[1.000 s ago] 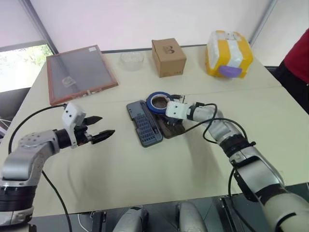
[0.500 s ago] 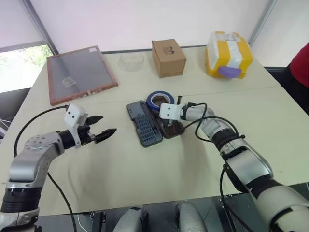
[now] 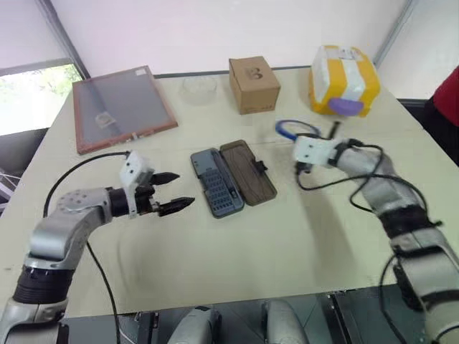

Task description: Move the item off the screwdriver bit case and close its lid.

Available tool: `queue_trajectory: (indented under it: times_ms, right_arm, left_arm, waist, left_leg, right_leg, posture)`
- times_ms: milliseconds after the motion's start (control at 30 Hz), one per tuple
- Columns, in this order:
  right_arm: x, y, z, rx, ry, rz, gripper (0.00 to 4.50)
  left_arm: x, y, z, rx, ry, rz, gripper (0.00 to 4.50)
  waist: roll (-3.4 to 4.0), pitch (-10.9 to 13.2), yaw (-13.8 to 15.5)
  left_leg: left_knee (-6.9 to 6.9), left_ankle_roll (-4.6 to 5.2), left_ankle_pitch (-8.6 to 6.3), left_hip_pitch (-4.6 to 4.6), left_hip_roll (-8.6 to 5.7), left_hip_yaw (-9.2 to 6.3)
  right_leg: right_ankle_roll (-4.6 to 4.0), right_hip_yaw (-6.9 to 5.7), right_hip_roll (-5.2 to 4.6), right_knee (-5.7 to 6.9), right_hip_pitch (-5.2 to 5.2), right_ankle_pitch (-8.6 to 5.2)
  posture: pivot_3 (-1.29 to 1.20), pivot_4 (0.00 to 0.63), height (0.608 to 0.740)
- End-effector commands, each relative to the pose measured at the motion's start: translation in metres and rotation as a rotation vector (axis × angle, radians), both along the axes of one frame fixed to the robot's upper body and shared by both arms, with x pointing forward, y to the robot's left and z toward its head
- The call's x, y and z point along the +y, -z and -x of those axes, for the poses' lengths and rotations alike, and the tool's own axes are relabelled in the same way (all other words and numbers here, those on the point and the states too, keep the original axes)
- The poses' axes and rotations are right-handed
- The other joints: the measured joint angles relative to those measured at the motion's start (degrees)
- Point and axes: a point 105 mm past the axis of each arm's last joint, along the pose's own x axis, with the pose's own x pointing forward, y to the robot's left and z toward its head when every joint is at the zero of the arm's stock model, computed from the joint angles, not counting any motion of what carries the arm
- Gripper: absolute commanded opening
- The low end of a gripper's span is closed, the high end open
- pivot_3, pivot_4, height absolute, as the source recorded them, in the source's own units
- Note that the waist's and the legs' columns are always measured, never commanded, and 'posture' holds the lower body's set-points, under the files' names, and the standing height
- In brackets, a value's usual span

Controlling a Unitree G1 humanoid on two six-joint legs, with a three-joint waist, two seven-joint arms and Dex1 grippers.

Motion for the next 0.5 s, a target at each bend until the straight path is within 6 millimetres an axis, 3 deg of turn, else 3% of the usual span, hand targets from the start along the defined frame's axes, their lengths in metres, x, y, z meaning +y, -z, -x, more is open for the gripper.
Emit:
queue_trajectory:
  times_ms: [33,100,200,333,500]
  right_arm:
    - [-0.04,-0.013,0.018,-0.039,0.148,0.004,0.11]
    - [-0.067,0.0,0.031,-0.009,0.247,-0.002,0.11]
    - [-0.093,0.015,0.044,0.018,0.328,-0.014,0.11]
    - [-0.108,0.033,0.055,0.087,0.365,-0.017,1.87]
    - [-0.106,0.027,0.059,0.078,0.384,-0.02,4.44]
  left_arm:
    - [-0.006,-0.004,0.001,-0.018,0.032,0.009,4.5]
    - [-0.009,-0.002,-0.001,-0.013,0.043,0.014,4.5]
    - [-0.015,-0.001,-0.005,-0.011,0.061,0.02,4.5]
    - [-0.02,0.0,-0.011,-0.011,0.083,0.02,4.5]
    - [-0.018,-0.001,-0.013,-0.012,0.086,0.018,4.5]
  waist:
    - [0.0,0.0,-0.1]
    - [0.0,0.0,-0.3]
    - [0.01,0.0,-0.3]
    - [0.01,0.0,-0.2]
    - [0.01,0.0,0.0]
  left_leg:
    - [0.0,0.0,0.0,0.0,0.0,0.06]
    - [0.01,0.0,0.0,0.02,0.03,0.17]
    - [0.02,0.0,0.0,0.05,0.09,0.33]
    - [0.07,0.0,0.0,0.07,0.11,0.47]
    - [0.06,0.0,0.0,0.07,0.11,0.49]
  right_leg:
    - [0.0,0.0,0.0,0.0,0.0,0.0]
    - [0.0,0.03,-0.02,-0.03,0.0,0.0]
    - [0.0,0.06,-0.02,-0.05,0.01,0.0]
    - [0.01,0.11,-0.04,-0.07,0.02,0.0]
    - [0.01,0.12,-0.04,-0.07,0.01,0.01]
  posture:
    - [0.0,0.15,0.74]
    - [0.0,0.15,0.74]
    - [0.0,0.15,0.74]
    - [0.0,0.15,0.74]
    - [0.0,0.15,0.74]
